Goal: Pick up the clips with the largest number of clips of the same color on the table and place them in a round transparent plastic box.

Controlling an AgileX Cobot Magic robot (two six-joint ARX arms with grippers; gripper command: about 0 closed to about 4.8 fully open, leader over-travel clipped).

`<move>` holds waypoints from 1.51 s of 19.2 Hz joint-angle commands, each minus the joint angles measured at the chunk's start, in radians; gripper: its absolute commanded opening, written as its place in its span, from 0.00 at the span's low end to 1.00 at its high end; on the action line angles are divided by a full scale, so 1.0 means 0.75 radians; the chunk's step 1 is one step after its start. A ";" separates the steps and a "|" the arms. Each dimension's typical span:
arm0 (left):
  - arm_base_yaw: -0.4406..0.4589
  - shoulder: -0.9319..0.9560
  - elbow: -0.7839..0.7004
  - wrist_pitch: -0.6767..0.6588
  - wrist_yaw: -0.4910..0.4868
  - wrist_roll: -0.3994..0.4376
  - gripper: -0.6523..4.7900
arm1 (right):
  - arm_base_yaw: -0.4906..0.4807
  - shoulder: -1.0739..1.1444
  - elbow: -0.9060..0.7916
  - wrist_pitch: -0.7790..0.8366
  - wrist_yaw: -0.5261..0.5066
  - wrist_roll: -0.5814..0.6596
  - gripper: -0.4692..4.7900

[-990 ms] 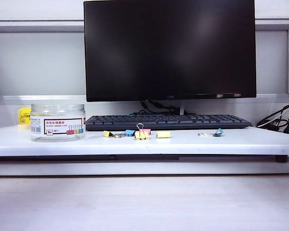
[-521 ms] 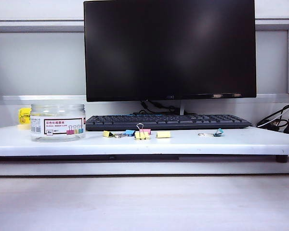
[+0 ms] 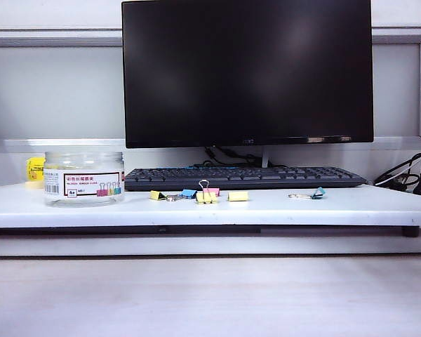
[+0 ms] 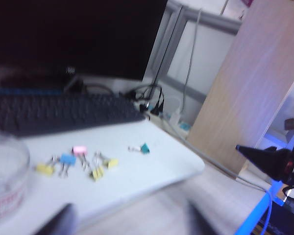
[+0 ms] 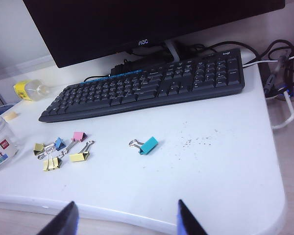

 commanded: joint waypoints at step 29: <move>-0.855 1.865 0.894 -0.008 -0.872 0.612 0.69 | 0.249 -0.002 0.004 0.017 -0.070 0.032 0.59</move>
